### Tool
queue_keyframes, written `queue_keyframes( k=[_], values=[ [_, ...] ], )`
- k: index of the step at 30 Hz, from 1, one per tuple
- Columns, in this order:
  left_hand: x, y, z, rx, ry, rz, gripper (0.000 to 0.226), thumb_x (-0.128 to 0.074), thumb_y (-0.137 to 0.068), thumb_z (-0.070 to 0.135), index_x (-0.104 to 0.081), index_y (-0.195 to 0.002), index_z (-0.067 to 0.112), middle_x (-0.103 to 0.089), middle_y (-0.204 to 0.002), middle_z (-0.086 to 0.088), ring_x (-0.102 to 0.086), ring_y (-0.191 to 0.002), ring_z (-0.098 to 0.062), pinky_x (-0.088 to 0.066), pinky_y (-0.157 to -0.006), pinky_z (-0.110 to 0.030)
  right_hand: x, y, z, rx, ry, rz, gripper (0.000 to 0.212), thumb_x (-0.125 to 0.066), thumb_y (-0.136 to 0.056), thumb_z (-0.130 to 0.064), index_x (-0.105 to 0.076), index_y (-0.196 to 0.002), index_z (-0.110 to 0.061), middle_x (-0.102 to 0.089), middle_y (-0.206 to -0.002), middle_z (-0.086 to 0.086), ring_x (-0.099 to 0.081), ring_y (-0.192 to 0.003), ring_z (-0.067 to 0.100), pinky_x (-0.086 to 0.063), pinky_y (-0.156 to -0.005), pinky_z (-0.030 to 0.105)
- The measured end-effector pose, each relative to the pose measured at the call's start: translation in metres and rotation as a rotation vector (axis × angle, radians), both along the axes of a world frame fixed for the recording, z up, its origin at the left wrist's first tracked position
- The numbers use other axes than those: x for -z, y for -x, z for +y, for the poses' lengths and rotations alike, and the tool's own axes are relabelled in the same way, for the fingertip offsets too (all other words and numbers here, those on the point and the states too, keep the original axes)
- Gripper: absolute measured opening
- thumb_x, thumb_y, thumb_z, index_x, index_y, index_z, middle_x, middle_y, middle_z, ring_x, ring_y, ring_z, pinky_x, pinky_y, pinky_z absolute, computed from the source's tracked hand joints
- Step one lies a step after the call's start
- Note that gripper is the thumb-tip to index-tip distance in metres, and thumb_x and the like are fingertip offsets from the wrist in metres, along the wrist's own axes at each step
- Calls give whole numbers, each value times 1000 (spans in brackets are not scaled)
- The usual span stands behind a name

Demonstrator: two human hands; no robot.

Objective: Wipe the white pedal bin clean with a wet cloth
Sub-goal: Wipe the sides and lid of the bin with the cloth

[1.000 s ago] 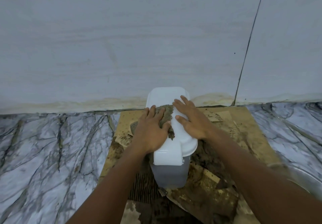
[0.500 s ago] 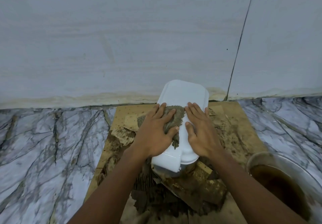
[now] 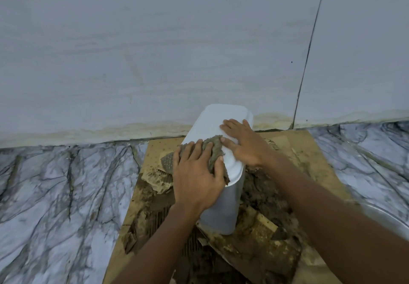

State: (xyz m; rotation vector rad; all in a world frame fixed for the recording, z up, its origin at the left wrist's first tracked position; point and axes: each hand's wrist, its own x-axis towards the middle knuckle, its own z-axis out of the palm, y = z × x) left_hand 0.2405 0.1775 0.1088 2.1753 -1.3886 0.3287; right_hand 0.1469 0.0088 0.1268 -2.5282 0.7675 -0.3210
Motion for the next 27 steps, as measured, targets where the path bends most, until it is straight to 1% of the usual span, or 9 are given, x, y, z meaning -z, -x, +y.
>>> queue_keyframes(
  k=[3,6,9,13,15,17,19,23,27],
  values=[
    [-12,-18,-19,40,63,-20,47,-48,-95,45,-71,-127,19,-71,-127,-2,-60,-125,-22,-38,-111,-49,-5,-8,-25,-2,-47,-30,54,-34,-104,-49,-34,-154,-28,-19,-165,-9,-6,-153,7,3,-125,34],
    [-35,-38,-47,130,68,-34,35,-51,-94,41,-75,-108,20,-75,-101,2,-65,-99,-21,-45,-94,-44,-10,-17,-45,55,-88,-76,52,-34,-104,-48,-39,-151,-27,-24,-164,-6,-11,-152,8,1,-124,33],
    [-48,-59,-62,209,27,-23,37,-49,-94,42,-76,-107,20,-75,-98,3,-64,-94,-21,-46,-89,-42,-10,-27,-47,151,-78,-139,52,-34,-105,-46,-44,-149,-22,-31,-162,0,-17,-152,14,0,-124,35],
    [-33,-89,-36,256,52,8,43,-52,-95,41,-73,-124,17,-73,-122,-3,-61,-117,-21,-40,-102,-36,-8,-44,-9,187,25,-105,56,-29,-106,-45,-38,-152,-15,-27,-163,6,-13,-153,20,5,-123,36],
    [-21,-102,-14,254,48,35,51,-47,-95,46,-70,-130,17,-69,-131,-4,-58,-126,-21,-39,-109,-38,-6,-53,9,150,102,-58,58,-31,-105,-46,-38,-152,-14,-29,-162,8,-15,-152,22,5,-123,36],
    [-11,-110,4,210,47,100,56,-46,-94,51,-67,-134,17,-64,-139,-4,-52,-134,-21,-33,-115,-35,-7,-58,9,83,135,-35,57,-37,-103,-49,-42,-150,-16,-32,-161,5,-19,-150,21,6,-123,37],
    [-7,-109,14,136,27,179,63,-43,-93,59,-62,-140,22,-56,-149,0,-43,-142,-17,-27,-119,-33,-10,-57,-10,43,59,8,58,-39,-101,-54,-41,-151,-25,-26,-163,-1,-13,-152,17,5,-124,38],
    [-5,-86,12,53,-18,227,69,-37,-90,62,-57,-144,25,-45,-158,1,-31,-151,-17,-25,-124,-47,-7,-39,-48,53,14,107,62,-35,-97,-63,-31,-153,-38,-14,-167,-7,-2,-154,15,-5,-124,40],
    [0,-74,16,-15,28,236,63,-41,-92,54,-59,-143,22,-46,-157,-1,-32,-150,-18,-28,-122,-49,10,-34,-29,66,154,36,58,-25,-103,-54,-29,-156,-30,-12,-167,1,-2,-154,18,5,-124,36]
  ],
)
